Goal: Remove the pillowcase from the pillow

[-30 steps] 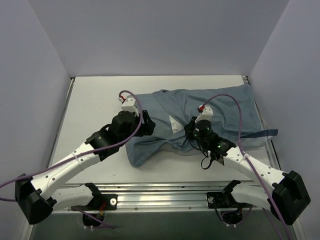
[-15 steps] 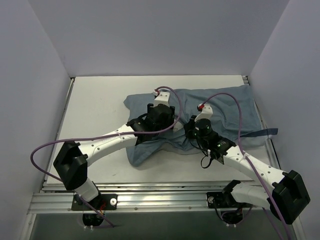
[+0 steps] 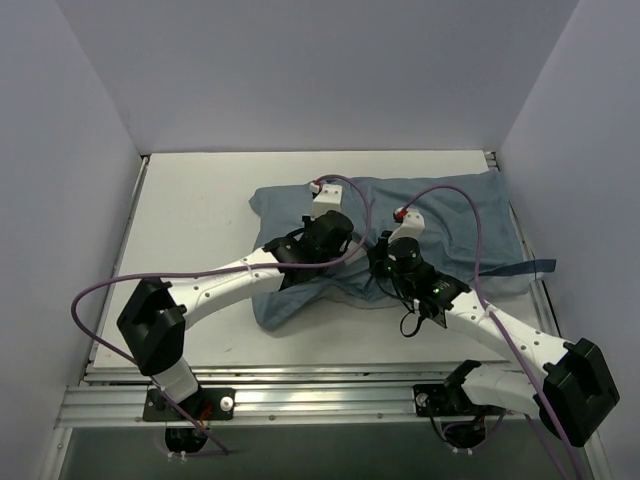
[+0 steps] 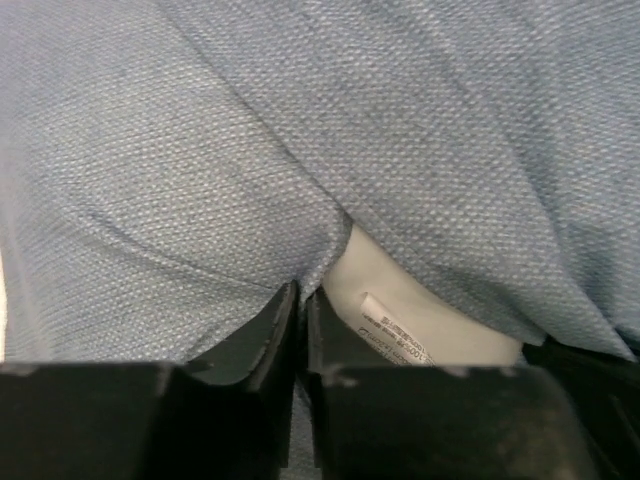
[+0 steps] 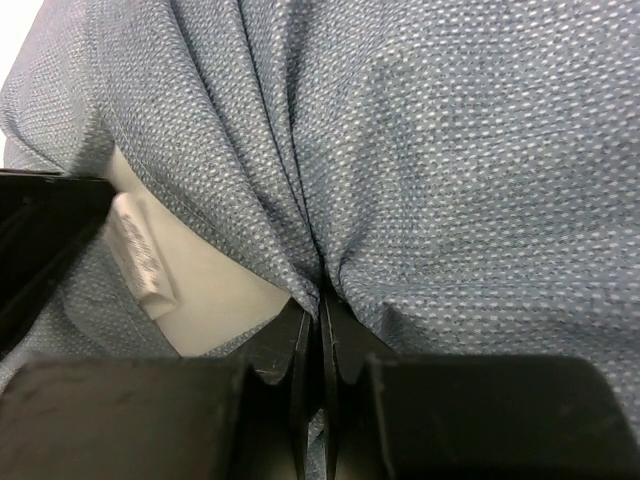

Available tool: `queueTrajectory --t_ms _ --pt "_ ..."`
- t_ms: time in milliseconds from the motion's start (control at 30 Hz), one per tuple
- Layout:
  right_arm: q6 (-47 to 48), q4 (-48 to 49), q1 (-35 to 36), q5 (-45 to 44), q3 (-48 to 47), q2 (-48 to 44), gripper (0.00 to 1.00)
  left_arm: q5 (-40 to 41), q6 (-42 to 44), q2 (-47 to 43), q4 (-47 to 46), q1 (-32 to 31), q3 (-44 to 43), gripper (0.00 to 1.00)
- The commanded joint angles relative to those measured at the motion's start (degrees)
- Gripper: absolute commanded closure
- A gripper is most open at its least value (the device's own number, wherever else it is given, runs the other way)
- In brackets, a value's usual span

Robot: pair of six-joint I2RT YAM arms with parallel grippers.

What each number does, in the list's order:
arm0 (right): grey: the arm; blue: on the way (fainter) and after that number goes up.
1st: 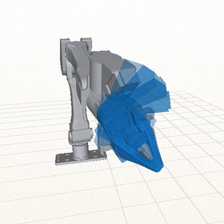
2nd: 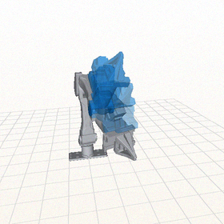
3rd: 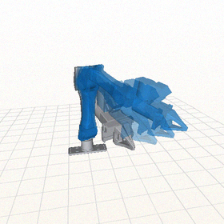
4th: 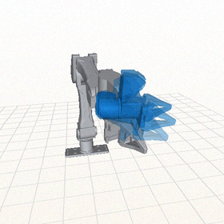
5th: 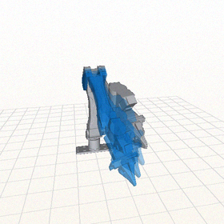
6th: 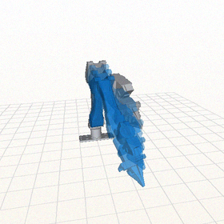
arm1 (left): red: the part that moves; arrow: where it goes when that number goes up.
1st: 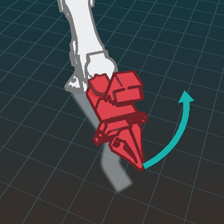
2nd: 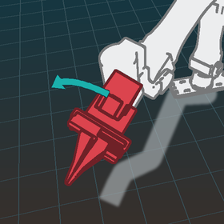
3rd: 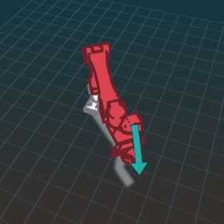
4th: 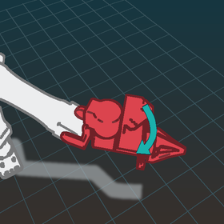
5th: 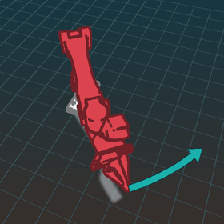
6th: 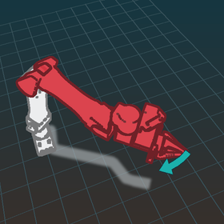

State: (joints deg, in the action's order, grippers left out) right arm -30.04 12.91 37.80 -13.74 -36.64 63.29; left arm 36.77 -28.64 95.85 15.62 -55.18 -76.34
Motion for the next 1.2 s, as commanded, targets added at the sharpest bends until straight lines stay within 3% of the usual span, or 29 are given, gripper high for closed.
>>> queueTrajectory --t_ms 0,67,300,467,633,767,833,867,1067,1167 --pt "-0.4 -3.2 -0.4 -4.5 -0.8 -1.1 1.00 6.0 -3.7 0.2 5.5 0.8 0.7 0.88" --pt "-0.6 -4.9 -0.6 -6.3 -0.8 -1.6 1.00 6.7 -5.7 -1.7 7.2 2.8 2.5 0.97" --pt "-1.9 -9.7 -4.4 -8.0 -1.5 -3.7 1.00 5.5 -12.8 -13.5 11.8 12.7 17.1 0.98" --pt "-2.9 -11.5 -7.1 -7.1 -2.6 -3.8 1.00 -0.2 -16.3 -22.3 11.0 18.3 29.9 0.98" --pt "-3.2 -11.0 -7.7 -5.2 -3.0 -1.7 1.00 -8.1 -19.3 -22.6 6.2 21.9 37.0 0.98" --pt "1.9 -8.7 -7.2 3.7 -4.7 0.2 1.00 -17.0 -17.9 -19.6 -2.2 21.6 38.3 0.98" --pt "3.4 -9.0 -5.8 6.3 -6.8 0.1 0.91 -20.4 -17.5 -19.3 -5.9 20.8 38.1 0.98" --pt "4.8 -10.0 -4.9 5.9 -7.9 0.1 0.80 -21.0 -17.3 -19.6 -7.5 20.4 37.9 0.98" --pt "11.0 -20.5 6.4 -2.5 -22.0 2.0 0.41 -21.6 -16.6 -21.2 -9.1 17.0 37.0 0.98" --pt "13.4 -22.2 11.6 -2.7 -28.6 4.4 0.35 -21.7 -16.8 -21.8 -9.4 16.5 37.1 0.98"
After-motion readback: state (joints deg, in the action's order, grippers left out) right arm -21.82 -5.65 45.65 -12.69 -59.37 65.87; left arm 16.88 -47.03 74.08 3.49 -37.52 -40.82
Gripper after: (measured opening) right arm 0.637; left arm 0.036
